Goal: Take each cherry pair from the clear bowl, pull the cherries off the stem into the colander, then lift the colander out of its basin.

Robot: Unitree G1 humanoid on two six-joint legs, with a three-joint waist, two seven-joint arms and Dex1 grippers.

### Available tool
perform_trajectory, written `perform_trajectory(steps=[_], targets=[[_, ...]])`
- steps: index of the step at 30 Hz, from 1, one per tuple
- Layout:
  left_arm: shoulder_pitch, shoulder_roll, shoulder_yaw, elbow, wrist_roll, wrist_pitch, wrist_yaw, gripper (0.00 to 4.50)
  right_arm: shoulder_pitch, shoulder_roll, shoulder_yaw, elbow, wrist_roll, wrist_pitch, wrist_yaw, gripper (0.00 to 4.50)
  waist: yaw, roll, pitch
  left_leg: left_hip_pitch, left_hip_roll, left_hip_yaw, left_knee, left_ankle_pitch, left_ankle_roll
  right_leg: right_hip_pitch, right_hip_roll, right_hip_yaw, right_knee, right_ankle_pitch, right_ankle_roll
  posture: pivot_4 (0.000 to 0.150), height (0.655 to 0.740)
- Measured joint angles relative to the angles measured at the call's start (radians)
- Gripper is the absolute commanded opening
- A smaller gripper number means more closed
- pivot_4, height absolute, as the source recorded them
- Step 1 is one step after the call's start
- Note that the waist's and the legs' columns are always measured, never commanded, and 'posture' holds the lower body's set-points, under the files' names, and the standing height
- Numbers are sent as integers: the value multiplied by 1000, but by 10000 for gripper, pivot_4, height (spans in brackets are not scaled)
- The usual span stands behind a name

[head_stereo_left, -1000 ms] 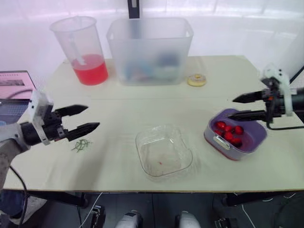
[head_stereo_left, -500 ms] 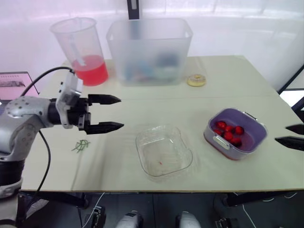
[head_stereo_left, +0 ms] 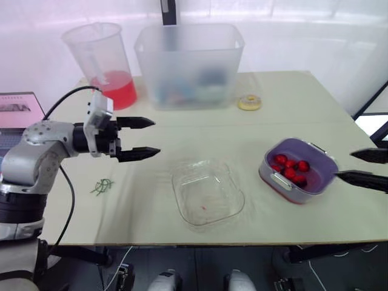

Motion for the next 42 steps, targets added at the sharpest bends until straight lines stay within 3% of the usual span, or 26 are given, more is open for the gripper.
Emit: perform_trajectory(steps=[6, 10, 16, 23, 26, 30, 41, 42], targets=[[82, -32, 16, -32, 6, -16, 40, 44462, -213, -77, 242, -81, 88, 35, -100, 45000, 6, -2, 0, -1, 0, -6, 2, 0, 0, 1, 0, -1, -3, 0, 0, 1500, 7400], [96, -57, 20, -52, 5, -17, 66, 44462, -339, -16, 412, -157, 149, 146, -234, 45000, 3, -2, 1, -1, 0, -5, 1, 0, 0, 0, 0, -1, -3, 0, 0, 1500, 7400], [93, -80, 52, -77, -39, 23, 104, 44462, -544, 105, 539, -128, 163, 436, -451, 45000, 2, -2, 0, -2, -1, -6, 1, 0, 0, -1, -1, -1, -3, 0, 0, 1500, 7400], [96, -81, 54, -99, -38, 29, 120, 44462, -513, 171, 657, -150, 134, 495, -563, 45000, 3, -2, 0, -2, -1, -5, 1, 0, 0, -1, -1, 0, -1, 0, 0, 1500, 7400], [96, -80, 54, -98, -38, 29, 122, 45000, -505, 178, 686, -142, 113, 487, -587, 36935, 1, -1, 0, -2, -1, -5, 1, 0, 0, -1, -1, 0, 1, 0, 0, 1500, 7400], [95, -80, 54, -98, -37, 28, 123, 45000, -494, 197, 715, -127, 83, 456, -610, 17191, 1, -1, 0, -2, -1, -5, 1, 0, 0, -1, -1, -1, 1, 0, 0, 1500, 7400], [95, -80, 54, -98, -30, 27, 131, 45000, -491, 206, 761, -127, 59, 423, -614, 17191, 1, -2, 0, -2, -1, -6, 1, 0, 0, -1, -1, -1, 1, 0, 0, 1500, 7400], [95, -80, 54, -98, -29, 27, 131, 45000, -491, 206, 763, -127, 55, 422, -614, 12141, 1, -1, 0, -2, -1, -5, 1, 0, 0, -1, -1, -1, 1, 0, 0, 1500, 7400]])
